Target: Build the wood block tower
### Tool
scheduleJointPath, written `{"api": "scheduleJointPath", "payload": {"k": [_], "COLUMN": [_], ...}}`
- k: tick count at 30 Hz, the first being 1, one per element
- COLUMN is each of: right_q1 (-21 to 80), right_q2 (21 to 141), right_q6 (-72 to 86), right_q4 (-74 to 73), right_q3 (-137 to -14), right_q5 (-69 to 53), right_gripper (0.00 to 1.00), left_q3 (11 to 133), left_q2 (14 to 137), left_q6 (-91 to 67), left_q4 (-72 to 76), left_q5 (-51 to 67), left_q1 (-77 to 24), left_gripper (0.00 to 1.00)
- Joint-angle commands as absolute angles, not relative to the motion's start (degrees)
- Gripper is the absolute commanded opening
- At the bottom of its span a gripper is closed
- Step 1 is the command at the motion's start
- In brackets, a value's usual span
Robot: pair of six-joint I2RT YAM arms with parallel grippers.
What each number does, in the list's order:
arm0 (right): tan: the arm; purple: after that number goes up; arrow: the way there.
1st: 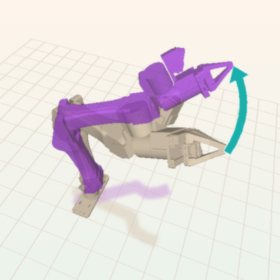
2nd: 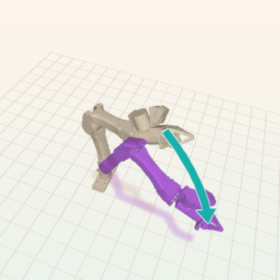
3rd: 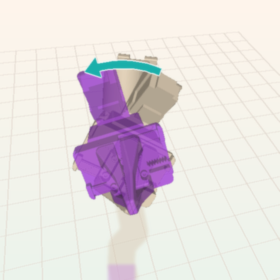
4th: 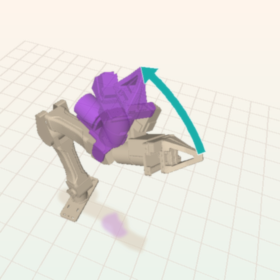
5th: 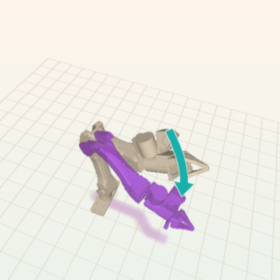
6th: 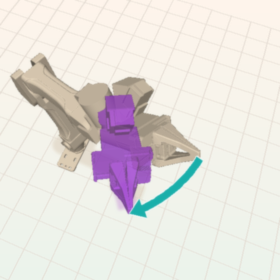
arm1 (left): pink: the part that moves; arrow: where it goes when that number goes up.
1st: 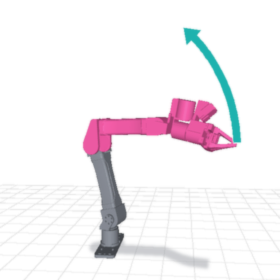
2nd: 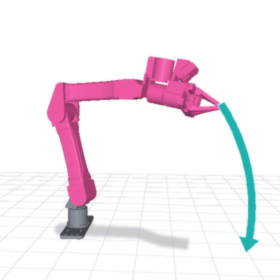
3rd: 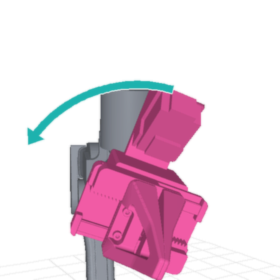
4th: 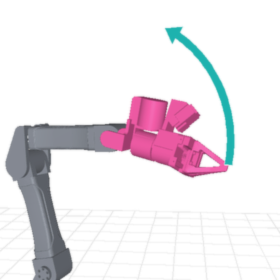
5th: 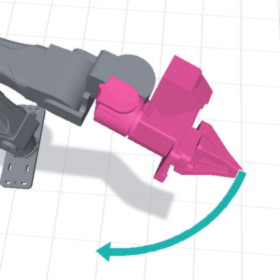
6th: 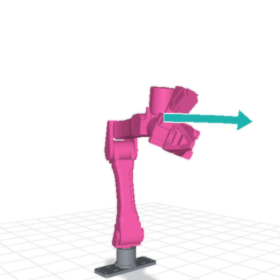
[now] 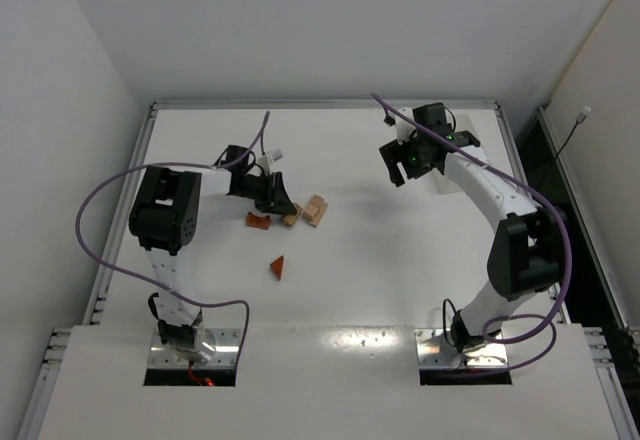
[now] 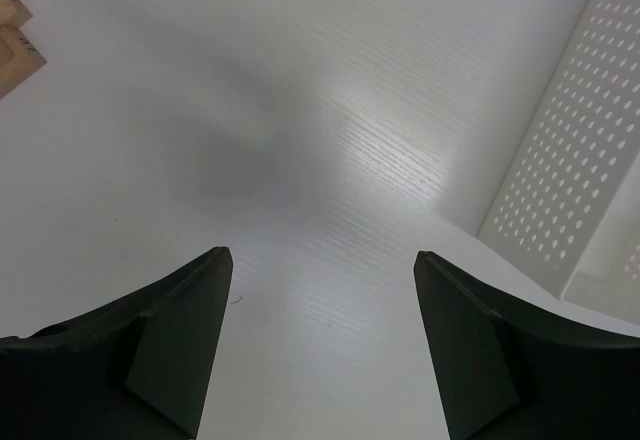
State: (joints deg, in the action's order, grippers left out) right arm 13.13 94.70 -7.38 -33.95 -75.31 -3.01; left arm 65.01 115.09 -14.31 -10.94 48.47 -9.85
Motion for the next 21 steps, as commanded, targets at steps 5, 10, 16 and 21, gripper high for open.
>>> {"api": "scheduleJointPath", "payload": {"k": [5,10,16,21], "right_q1": [12.83,12.83,12.83,12.83], "right_q2": [93.69,93.69,93.69,93.69], "right_q6": [-6.59,-6.59,-6.59,-6.59], "right_q4": [-33.13,-33.13,-33.13,-33.13], "right_q3": [-76.03,-76.03,-76.03,-76.03], "right_q5": [-3.6,-3.6,-3.6,-3.6], "right_gripper": [0.71,0.71,0.71,0.71], "left_q3": [61.18,59.94,58.89,58.89], "left_q2": [116.81,115.67,115.14,115.14], "left_q6": [-13.71,-13.71,-14.24,-14.24], "left_q4": [-11.61,-10.9,-10.28,-10.28], "left_q5": [42.89,42.89,42.36,42.36], "left_q1": [-12.39,-13.45,-13.45,-13.97], "left_gripper": [0.0,0.0,0.0,0.0]}}
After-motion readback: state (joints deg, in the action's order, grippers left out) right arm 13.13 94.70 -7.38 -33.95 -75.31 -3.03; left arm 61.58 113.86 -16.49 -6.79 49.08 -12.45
